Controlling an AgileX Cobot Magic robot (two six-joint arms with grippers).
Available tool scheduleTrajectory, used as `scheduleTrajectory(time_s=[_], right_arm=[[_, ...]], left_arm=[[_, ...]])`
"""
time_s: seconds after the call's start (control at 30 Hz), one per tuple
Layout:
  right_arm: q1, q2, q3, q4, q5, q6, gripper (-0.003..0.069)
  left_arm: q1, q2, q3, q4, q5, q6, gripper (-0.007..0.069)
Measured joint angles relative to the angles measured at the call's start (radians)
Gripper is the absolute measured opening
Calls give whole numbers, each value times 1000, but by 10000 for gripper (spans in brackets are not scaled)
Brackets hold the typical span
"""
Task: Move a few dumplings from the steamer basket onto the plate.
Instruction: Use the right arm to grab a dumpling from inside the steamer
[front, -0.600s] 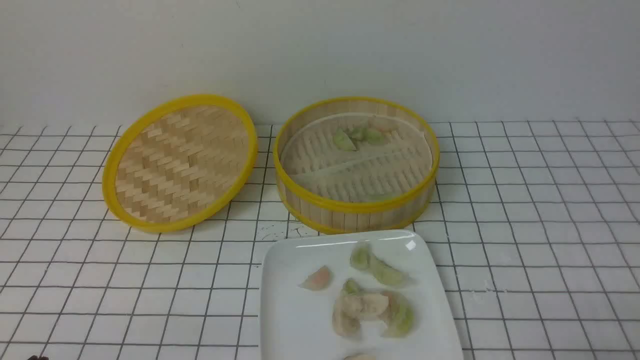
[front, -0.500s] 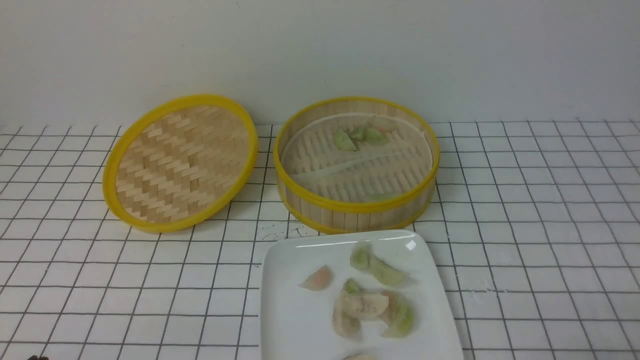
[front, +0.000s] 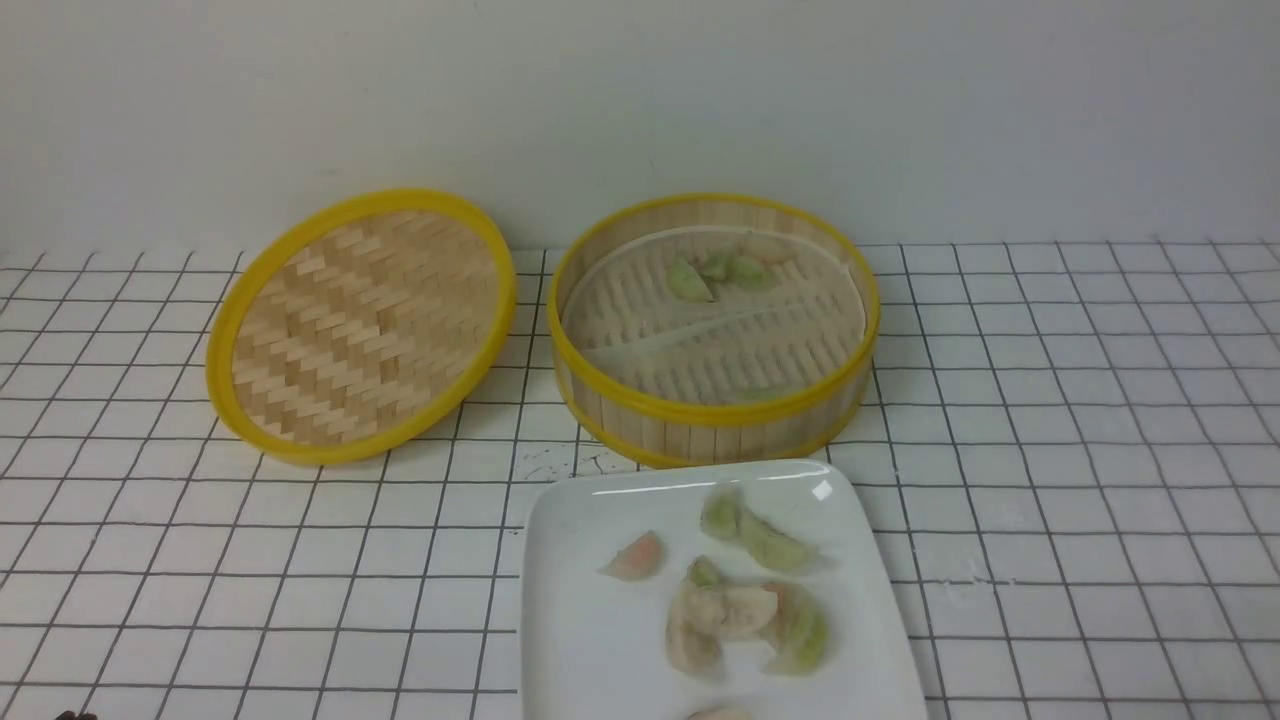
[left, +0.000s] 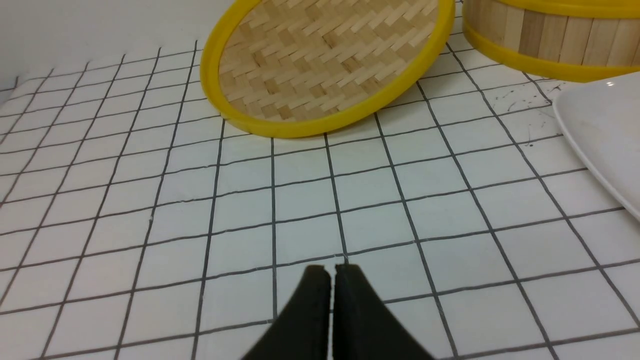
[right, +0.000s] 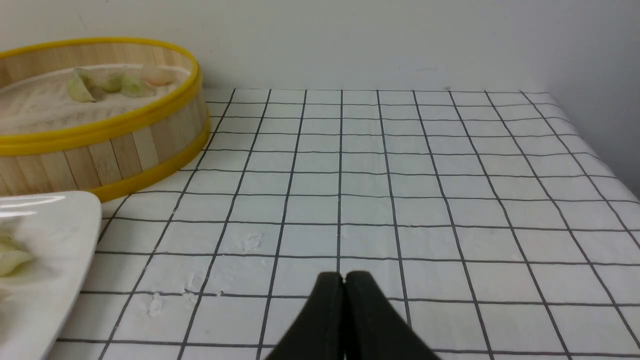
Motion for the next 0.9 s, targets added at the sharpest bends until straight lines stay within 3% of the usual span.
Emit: scheduleTrajectory(time_s=[0.37, 0.6, 0.7, 0.9], right_arm=[[0, 0, 0, 38, -9, 10, -15], [0, 0, 8, 382, -202, 158, -15], [0, 0, 8, 562, -278, 227, -15], [0, 0, 8, 654, -302, 233, -15]], left_arm=[[0, 0, 0, 0, 0, 1, -6], [0, 0, 0, -5, -6, 0, -6], [0, 0, 3, -115, -77, -47, -6], [0, 0, 3, -404, -279, -148, -6]])
